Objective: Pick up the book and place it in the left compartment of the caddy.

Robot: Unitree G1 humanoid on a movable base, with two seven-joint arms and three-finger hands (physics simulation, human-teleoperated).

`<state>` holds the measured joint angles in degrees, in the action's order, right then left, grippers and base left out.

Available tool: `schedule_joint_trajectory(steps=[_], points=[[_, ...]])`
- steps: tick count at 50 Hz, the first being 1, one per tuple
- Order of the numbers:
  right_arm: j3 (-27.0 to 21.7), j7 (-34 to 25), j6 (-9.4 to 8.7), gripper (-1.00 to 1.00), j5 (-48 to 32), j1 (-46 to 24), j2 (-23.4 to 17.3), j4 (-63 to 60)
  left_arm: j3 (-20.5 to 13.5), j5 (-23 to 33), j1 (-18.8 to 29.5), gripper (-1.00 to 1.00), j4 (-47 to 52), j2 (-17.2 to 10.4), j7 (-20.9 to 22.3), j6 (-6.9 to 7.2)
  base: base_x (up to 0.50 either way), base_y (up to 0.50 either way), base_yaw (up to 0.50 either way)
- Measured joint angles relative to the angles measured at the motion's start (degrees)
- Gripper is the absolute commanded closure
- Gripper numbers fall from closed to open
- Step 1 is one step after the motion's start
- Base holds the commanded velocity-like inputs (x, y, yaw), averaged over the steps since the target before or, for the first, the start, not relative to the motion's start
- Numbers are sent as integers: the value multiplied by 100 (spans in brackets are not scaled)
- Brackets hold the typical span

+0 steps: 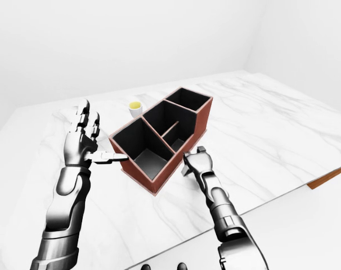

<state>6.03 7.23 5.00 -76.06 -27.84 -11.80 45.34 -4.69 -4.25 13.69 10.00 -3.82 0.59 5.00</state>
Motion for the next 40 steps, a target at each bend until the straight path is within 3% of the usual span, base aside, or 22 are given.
schedule_joint_trajectory(steps=[12, 19, 29, 40], points=[[157, 215, 0, 100, 63, -208, 20, 496, 12, 14, 8, -100, -41, 11, -11, 0, 0, 0, 0], [119, 15, 0, 100, 136, -199, 7, 378, 7, 8, 8, -100, -26, 7, -13, 0, 0, 0, 0], [-95, -968, 0, 100, 529, 241, -72, -659, -44, -35, 29, -100, 19, -26, -14, 0, 0, 0, 0], [-374, -2506, 0, 100, 1138, 836, -128, -2269, -87, -83, 51, -100, 93, -63, -19, 0, 0, 0, 0]])
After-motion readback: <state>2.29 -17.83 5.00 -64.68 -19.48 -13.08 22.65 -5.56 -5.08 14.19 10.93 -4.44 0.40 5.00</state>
